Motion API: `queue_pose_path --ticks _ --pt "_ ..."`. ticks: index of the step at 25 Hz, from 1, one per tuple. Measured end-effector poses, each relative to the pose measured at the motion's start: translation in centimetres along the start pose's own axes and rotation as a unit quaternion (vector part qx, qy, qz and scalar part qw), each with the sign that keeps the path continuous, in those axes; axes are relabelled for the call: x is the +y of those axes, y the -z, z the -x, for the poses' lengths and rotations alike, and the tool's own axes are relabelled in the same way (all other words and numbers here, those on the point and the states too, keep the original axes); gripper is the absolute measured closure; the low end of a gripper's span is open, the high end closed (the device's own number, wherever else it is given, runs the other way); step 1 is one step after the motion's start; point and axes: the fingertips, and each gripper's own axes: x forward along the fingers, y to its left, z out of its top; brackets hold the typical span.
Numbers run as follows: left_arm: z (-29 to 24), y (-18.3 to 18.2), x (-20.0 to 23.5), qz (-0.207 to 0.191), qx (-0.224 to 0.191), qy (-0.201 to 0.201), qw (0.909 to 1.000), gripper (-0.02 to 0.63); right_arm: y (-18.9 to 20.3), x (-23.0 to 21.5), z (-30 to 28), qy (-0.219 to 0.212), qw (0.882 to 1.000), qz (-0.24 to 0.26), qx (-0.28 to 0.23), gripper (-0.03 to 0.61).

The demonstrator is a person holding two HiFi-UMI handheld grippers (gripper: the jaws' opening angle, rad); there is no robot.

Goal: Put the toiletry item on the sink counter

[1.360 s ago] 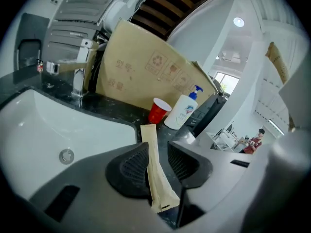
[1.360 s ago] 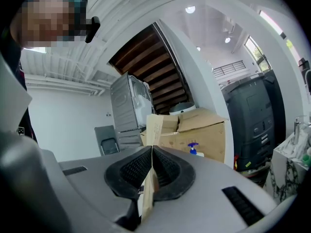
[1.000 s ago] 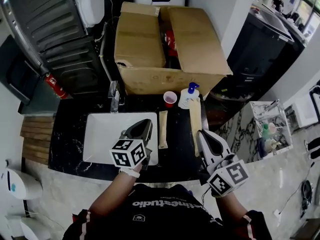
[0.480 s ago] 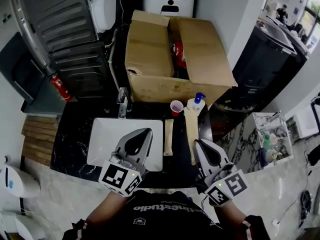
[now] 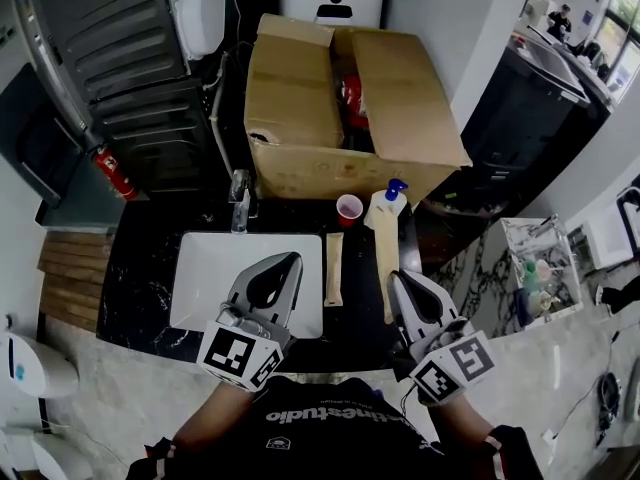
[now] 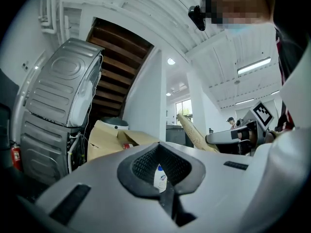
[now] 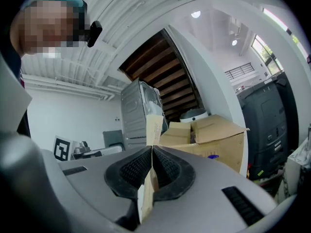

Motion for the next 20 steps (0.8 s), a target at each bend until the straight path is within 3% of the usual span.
queue_pose_path --ticks 6,14,20 --pt "0.6 0.9 0.5 0.012 0.006 -0.004 0.9999 0.6 3.8 -2.9 -1.3 0.049 0.997 -0.02 0.048 0.537" --pt "1.6 2.0 1.4 0.029 0.013 -0.011 0.9995 0.6 12.0 -7.0 -4.0 0.088 0.986 -0.053 0.129 0.537" --pt "2.0 2.5 2.2 0.032 0.019 -0.016 0.9992 0.6 18.4 -10.1 -5.7 0.137 0.969 -0.071 0.191 0.537"
